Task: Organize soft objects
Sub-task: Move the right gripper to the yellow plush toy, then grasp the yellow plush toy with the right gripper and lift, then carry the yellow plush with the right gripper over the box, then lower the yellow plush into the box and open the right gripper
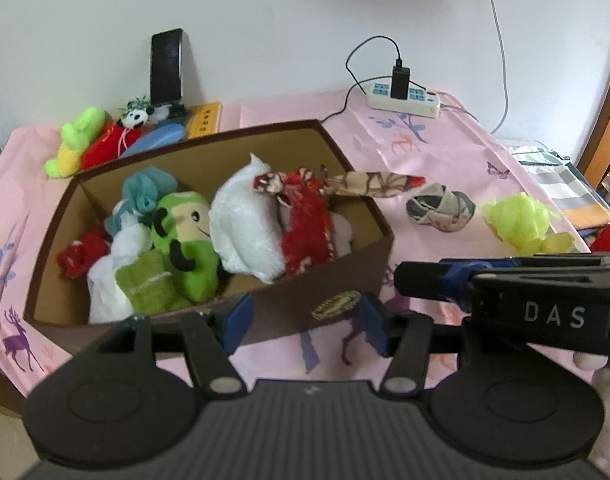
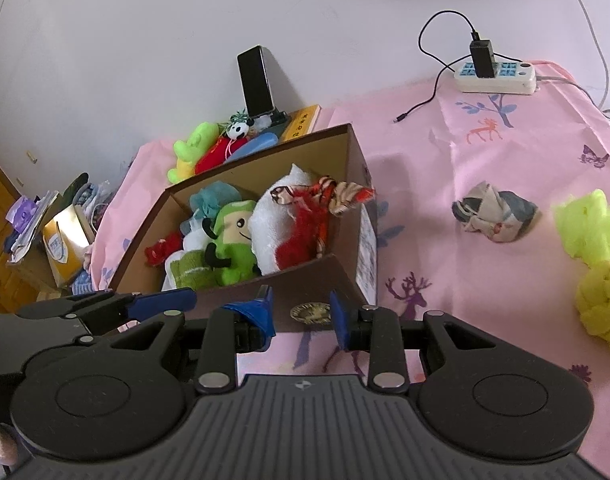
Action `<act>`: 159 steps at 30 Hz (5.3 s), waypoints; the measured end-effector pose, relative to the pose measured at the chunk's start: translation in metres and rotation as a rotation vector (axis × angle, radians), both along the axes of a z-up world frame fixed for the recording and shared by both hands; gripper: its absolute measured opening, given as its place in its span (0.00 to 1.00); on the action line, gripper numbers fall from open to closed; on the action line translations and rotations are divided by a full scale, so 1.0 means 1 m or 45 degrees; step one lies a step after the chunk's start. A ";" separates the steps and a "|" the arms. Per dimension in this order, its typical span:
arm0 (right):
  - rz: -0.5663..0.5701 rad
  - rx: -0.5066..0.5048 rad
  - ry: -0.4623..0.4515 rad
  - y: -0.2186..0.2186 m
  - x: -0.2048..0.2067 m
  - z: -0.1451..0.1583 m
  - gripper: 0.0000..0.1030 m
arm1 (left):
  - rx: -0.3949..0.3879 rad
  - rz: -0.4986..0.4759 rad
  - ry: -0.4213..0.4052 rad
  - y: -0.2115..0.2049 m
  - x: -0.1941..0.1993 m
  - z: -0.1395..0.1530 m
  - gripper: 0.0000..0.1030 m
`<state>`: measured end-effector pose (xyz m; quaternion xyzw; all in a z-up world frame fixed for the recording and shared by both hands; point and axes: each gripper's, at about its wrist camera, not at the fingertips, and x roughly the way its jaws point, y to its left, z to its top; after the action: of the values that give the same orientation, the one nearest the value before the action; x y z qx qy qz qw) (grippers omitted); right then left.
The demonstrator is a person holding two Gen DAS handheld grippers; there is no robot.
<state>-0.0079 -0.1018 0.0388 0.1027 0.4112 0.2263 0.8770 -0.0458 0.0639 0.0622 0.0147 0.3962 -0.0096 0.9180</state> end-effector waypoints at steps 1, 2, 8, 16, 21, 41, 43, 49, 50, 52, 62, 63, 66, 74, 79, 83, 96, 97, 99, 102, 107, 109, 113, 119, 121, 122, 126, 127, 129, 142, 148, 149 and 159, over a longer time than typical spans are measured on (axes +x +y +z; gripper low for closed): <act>0.000 -0.001 0.004 -0.003 -0.001 -0.001 0.13 | -0.001 0.001 0.007 -0.003 0.000 -0.002 0.56; 0.001 -0.001 0.008 -0.006 -0.001 -0.002 0.13 | -0.002 0.000 0.012 -0.006 0.000 -0.002 0.56; 0.005 -0.005 0.029 -0.023 -0.003 -0.006 0.13 | -0.001 -0.015 0.042 -0.028 0.001 -0.011 0.57; 0.005 -0.004 0.053 -0.047 -0.005 -0.012 0.13 | -0.002 -0.047 0.077 -0.058 0.004 -0.020 0.57; -0.009 -0.022 0.068 -0.065 -0.009 -0.017 0.14 | -0.010 -0.083 0.120 -0.078 0.006 -0.030 0.58; -0.240 -0.044 0.138 -0.161 -0.007 -0.035 0.14 | -0.132 -0.378 0.198 -0.170 0.030 -0.059 0.60; -0.267 -0.047 0.128 -0.171 -0.007 -0.034 0.14 | -0.163 -0.402 0.196 -0.176 0.034 -0.060 0.61; -0.336 -0.063 0.088 -0.197 0.001 -0.028 0.13 | -0.231 -0.476 0.178 -0.195 0.048 -0.066 0.62; -0.341 -0.066 0.085 -0.200 0.004 -0.028 0.13 | -0.241 -0.490 0.179 -0.199 0.051 -0.068 0.62; -0.347 -0.080 0.074 -0.205 0.009 -0.027 0.13 | -0.246 -0.507 0.180 -0.206 0.056 -0.072 0.63; -0.180 -0.171 0.119 -0.209 0.042 -0.043 0.14 | -0.249 -0.582 0.202 -0.228 0.083 -0.092 0.63; -0.163 -0.170 0.132 -0.208 0.045 -0.045 0.14 | -0.256 -0.595 0.202 -0.228 0.084 -0.093 0.63; -0.123 -0.190 0.156 -0.206 0.051 -0.051 0.14 | -0.260 -0.609 0.206 -0.231 0.088 -0.100 0.63; -0.120 -0.145 0.230 -0.207 0.061 -0.063 0.16 | -0.278 -0.614 0.194 -0.228 0.095 -0.108 0.63; -0.132 -0.100 0.252 -0.209 0.058 -0.062 0.13 | -0.293 -0.614 0.180 -0.223 0.094 -0.107 0.54; -0.135 -0.040 0.261 -0.208 0.052 -0.057 0.13 | -0.310 -0.618 0.160 -0.211 0.087 -0.099 0.54; -0.066 0.022 0.215 -0.132 0.026 -0.037 0.13 | -0.270 -0.568 0.048 -0.129 0.042 -0.064 0.54; -0.058 0.028 0.206 -0.123 0.024 -0.035 0.13 | -0.270 -0.560 0.040 -0.121 0.039 -0.061 0.54; -0.045 0.041 0.189 -0.110 0.021 -0.030 0.13 | -0.267 -0.545 0.017 -0.103 0.033 -0.054 0.54; -0.026 0.061 0.165 -0.088 0.018 -0.024 0.13 | -0.256 -0.527 -0.019 -0.078 0.025 -0.045 0.54; 0.001 0.086 0.123 -0.052 0.013 -0.014 0.13 | -0.257 -0.502 -0.065 -0.039 0.015 -0.033 0.54; 0.008 0.097 0.106 -0.040 0.012 -0.011 0.13 | -0.257 -0.494 -0.085 -0.024 0.011 -0.029 0.54; 0.015 0.120 0.063 -0.017 0.010 -0.004 0.13 | -0.257 -0.484 -0.127 0.002 0.007 -0.018 0.54; 0.003 0.191 0.005 0.011 0.016 0.008 0.13 | -0.222 -0.465 -0.208 0.033 0.008 0.002 0.54; -0.008 0.227 -0.012 0.019 0.022 0.013 0.13 | -0.212 -0.458 -0.234 0.042 0.012 0.009 0.54; -0.015 0.244 -0.020 0.023 0.024 0.015 0.14 | -0.207 -0.453 -0.248 0.047 0.015 0.012 0.54; -0.063 0.351 -0.035 0.035 0.039 0.024 0.16 | -0.165 -0.438 -0.307 0.062 0.029 0.028 0.54; -0.079 0.382 -0.032 0.037 0.044 0.025 0.16 | -0.153 -0.436 -0.317 0.064 0.033 0.031 0.54; -0.105 0.426 -0.028 0.040 0.053 0.024 0.16 | -0.143 -0.430 -0.327 0.069 0.043 0.034 0.54; -0.284 0.398 0.038 0.055 0.098 -0.019 0.14 | -0.132 -0.389 -0.200 0.071 0.106 -0.005 0.54; -0.319 0.261 0.008 0.058 0.108 -0.030 0.15 | -0.100 -0.351 -0.108 0.071 0.123 -0.027 0.53; -0.321 0.256 0.007 0.057 0.108 -0.031 0.15 | -0.104 -0.345 -0.096 0.072 0.124 -0.028 0.54; -0.316 0.245 -0.016 0.042 0.094 -0.023 0.15 | -0.106 -0.199 0.057 0.085 0.141 -0.048 0.57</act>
<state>0.0864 -0.0600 0.0154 0.2347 0.3662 0.1552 0.8870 0.0951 0.1487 0.0141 0.0071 0.4136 -0.0979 0.9051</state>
